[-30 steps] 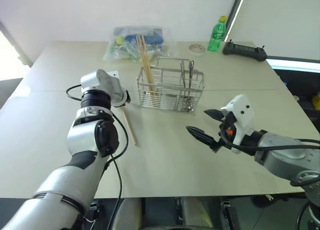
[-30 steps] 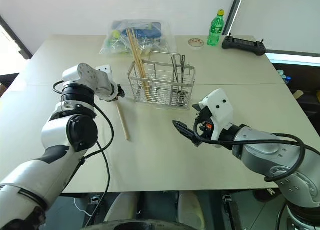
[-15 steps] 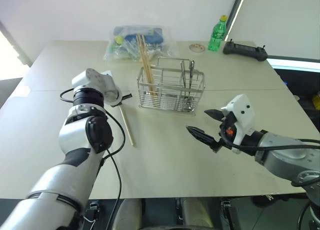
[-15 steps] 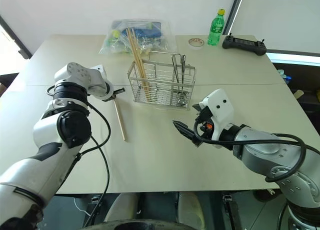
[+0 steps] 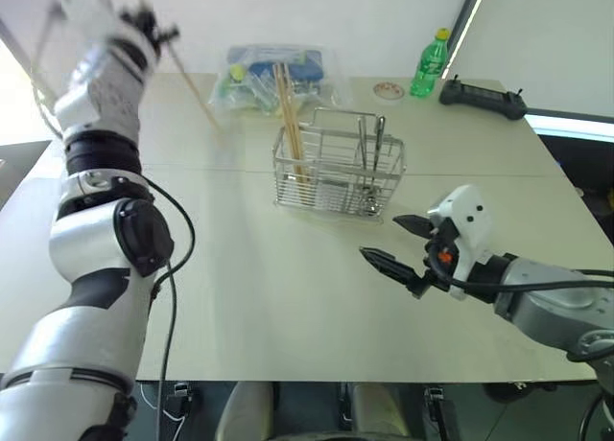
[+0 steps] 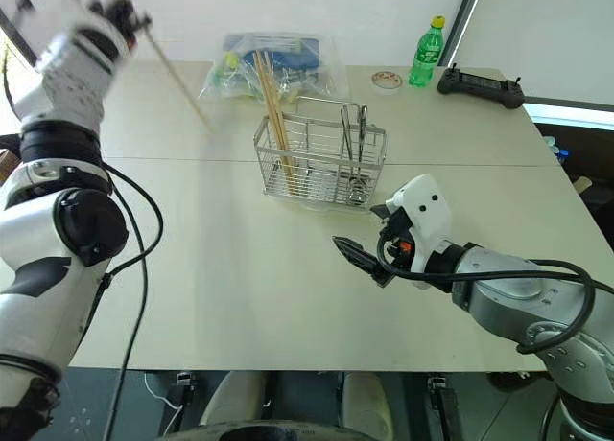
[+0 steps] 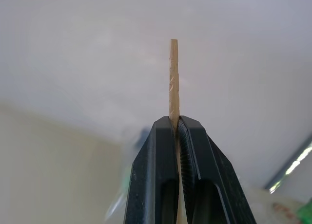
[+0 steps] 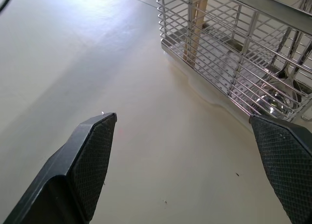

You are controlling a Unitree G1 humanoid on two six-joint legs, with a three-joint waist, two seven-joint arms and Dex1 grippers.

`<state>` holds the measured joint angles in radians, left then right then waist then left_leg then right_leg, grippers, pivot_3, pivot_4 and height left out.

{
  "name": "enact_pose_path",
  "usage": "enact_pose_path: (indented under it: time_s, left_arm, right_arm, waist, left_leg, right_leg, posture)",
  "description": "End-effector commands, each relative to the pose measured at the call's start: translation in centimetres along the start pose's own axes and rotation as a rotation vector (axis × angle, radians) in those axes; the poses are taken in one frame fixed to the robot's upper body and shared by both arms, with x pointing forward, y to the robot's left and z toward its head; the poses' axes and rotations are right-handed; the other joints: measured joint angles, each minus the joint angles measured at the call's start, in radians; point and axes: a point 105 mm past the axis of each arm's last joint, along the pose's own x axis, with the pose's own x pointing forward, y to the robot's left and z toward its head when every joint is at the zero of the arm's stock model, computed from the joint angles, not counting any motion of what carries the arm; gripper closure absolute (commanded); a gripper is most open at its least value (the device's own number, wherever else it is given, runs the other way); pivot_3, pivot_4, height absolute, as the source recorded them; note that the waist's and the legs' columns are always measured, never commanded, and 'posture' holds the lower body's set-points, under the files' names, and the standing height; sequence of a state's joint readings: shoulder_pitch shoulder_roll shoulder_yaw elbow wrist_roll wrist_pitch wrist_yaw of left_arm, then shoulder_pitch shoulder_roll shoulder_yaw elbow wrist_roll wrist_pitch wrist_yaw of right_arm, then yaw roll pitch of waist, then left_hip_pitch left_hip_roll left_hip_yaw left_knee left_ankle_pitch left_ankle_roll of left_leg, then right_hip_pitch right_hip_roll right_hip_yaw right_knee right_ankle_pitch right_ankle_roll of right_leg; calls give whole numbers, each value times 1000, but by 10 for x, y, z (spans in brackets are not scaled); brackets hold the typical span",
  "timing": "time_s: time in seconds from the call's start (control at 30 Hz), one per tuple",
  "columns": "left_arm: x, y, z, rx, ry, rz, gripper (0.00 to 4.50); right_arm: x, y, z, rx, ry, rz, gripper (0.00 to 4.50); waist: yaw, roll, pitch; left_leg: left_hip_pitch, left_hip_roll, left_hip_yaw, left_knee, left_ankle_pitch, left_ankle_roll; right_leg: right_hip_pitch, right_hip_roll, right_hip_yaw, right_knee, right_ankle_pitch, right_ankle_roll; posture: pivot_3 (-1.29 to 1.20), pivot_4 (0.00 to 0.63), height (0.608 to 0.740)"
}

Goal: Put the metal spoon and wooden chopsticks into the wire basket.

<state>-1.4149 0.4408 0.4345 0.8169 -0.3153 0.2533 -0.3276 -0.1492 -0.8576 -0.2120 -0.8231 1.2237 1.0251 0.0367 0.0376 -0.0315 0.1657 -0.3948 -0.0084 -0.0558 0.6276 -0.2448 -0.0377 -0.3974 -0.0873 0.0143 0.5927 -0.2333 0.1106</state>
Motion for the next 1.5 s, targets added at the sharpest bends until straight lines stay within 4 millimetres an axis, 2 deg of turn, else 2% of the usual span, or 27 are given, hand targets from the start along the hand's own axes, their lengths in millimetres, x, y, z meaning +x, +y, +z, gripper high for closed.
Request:
enact_pose_path:
  time_s: [0.03,0.1,0.2,0.3,0.4,0.7,0.83,1.17,1.3,1.47,1.5]
  left_arm:
    - [4,-56,46,-31,-143,-228,4449]
    - [2,-79,49,-51,-151,-319,4449]
    - [-4,-109,36,-57,-111,-429,4449]
    - [-12,-128,14,-32,-54,-509,4449]
    - [-20,-138,-8,-18,17,-552,4449]
    - [-48,-148,-52,76,99,-620,4449]
    - [-54,-145,-67,89,133,-601,4449]
    - [-57,-132,-81,97,162,-530,4449]
    - [-59,-131,-83,71,170,-521,3055]
    - [-59,-129,-82,72,174,-509,450]
    - [-58,-127,-82,68,180,-503,115]
  right_arm:
    - [-5,2,10,-29,-40,-5,0]
    - [-5,2,10,-28,-38,-6,0]
    - [-6,1,11,-28,-37,-8,0]
    - [-7,1,11,-29,-37,-14,0]
    - [-8,0,12,-28,-41,-25,0]
    - [-12,-3,14,-27,-55,-64,0]
    - [-14,-6,17,-38,-59,-78,0]
    - [-16,-15,30,-55,-99,-101,0]
    - [-16,-17,34,-62,-110,-108,0]
    - [-15,-18,35,-66,-109,-106,0]
    - [-14,-18,36,-68,-110,-106,0]
  waist:
    - [1,0,0]
    - [-1,0,0]
    - [-1,0,0]
    - [-3,1,-1]
    - [-9,2,-1]
    - [-26,2,-1]
    - [-25,2,-1]
    - [-25,2,-1]
    - [-25,2,-1]
    - [-25,2,-1]
    - [-25,2,-1]
  left_leg:
    - [0,0,0,0,0,0]
    - [1,0,0,1,0,1]
    - [2,1,-1,2,0,1]
    - [4,2,-1,2,0,1]
    - [4,3,-1,2,0,1]
    - [3,3,-2,2,-1,2]
    - [3,3,-2,2,-1,2]
    - [3,3,-2,3,-1,2]
    - [3,3,-2,3,-1,2]
    - [3,3,-2,3,-1,2]
    - [3,3,-2,3,-1,2]
  right_leg:
    - [0,0,0,0,0,0]
    - [1,0,0,1,0,0]
    - [2,2,0,1,0,0]
    - [3,5,0,2,0,0]
    - [3,6,0,3,0,0]
    - [2,7,1,3,0,0]
    - [2,7,1,3,0,-1]
    - [3,7,1,3,-1,-1]
    - [3,7,1,3,-1,-1]
    - [3,7,1,3,-1,-1]
    - [3,7,1,3,-1,-1]
  posture:
    - [0,150,726]
    - [0,150,726]
    - [0,150,726]
    - [0,150,726]
    - [0,150,726]
    - [0,150,726]
    - [0,150,726]
    - [0,150,726]
    - [0,150,726]
    - [0,150,726]
    - [0,150,726]
